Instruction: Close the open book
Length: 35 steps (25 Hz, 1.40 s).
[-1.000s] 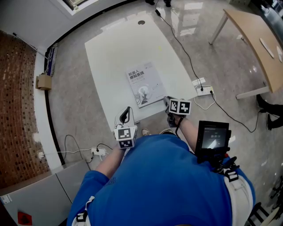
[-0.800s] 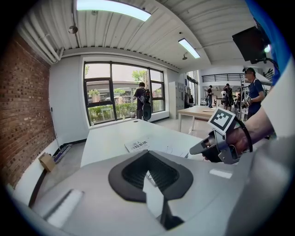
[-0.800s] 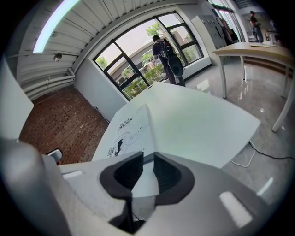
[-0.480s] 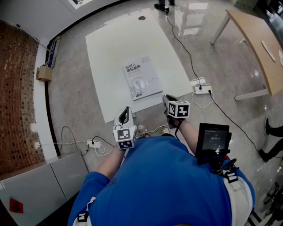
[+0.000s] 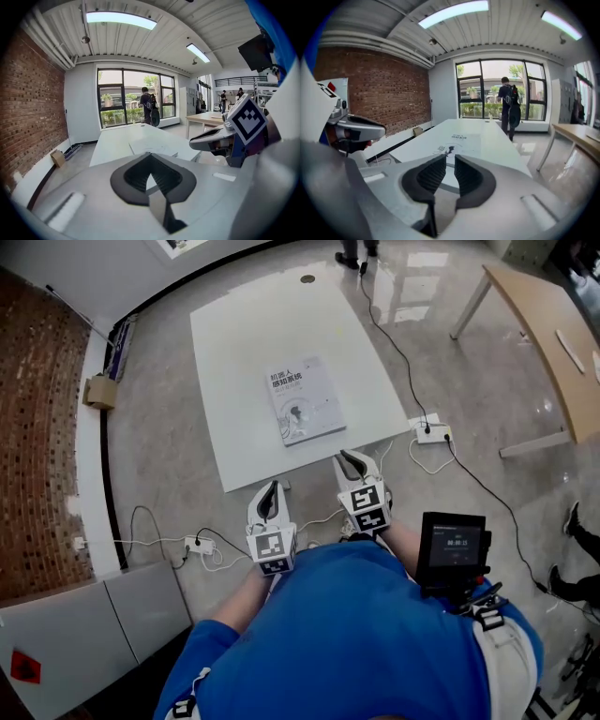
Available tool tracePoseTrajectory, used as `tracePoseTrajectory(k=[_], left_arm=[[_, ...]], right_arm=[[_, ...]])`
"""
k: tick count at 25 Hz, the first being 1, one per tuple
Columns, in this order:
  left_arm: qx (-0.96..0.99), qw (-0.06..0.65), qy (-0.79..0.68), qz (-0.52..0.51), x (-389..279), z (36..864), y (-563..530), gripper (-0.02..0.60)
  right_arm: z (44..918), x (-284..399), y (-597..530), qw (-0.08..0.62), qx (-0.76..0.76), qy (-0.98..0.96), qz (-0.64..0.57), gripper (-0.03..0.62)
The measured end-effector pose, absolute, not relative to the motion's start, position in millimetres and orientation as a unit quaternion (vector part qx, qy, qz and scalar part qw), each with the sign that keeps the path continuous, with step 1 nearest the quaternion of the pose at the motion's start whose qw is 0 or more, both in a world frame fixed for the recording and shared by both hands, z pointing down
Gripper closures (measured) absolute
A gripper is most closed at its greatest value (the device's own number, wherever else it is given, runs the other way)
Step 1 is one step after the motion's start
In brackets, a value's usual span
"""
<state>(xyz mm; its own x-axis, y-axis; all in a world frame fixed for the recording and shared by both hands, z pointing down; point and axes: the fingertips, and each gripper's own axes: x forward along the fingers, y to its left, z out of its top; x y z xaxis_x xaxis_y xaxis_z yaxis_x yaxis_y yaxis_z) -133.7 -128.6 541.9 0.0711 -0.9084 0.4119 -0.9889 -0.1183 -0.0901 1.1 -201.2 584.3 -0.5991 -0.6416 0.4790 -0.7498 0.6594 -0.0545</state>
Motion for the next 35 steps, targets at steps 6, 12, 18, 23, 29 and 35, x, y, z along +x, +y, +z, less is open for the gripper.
tracePoseTrajectory(k=[6,12,18,23,29,35], left_arm=[[0.75,0.106,-0.635,0.149,-120,512,-119,0.577],[0.78,0.102,-0.604,0.125,-117,499,-66,0.577],[0.794,0.11,-0.588,0.107,-113,496,-29,0.577],[0.792,0.117,-0.59,0.102,-114,496,-4,0.577],[0.784,0.095,-0.607,0.084,-110,480,10,0.577],[0.78,0.087,-0.614,0.084,-83,469,22,0.577]], right_arm=[[546,-9,-168,0.194,0.402,-0.891,0.085,0.542],[513,6,-106,0.185,0.447,-0.872,0.075,0.546],[497,18,-52,0.189,0.477,-0.855,0.076,0.559],[489,23,-26,0.183,0.486,-0.851,0.079,0.574],[469,28,-12,0.159,0.478,-0.861,0.075,0.588],[462,53,-2,0.139,0.47,-0.869,0.07,0.589]])
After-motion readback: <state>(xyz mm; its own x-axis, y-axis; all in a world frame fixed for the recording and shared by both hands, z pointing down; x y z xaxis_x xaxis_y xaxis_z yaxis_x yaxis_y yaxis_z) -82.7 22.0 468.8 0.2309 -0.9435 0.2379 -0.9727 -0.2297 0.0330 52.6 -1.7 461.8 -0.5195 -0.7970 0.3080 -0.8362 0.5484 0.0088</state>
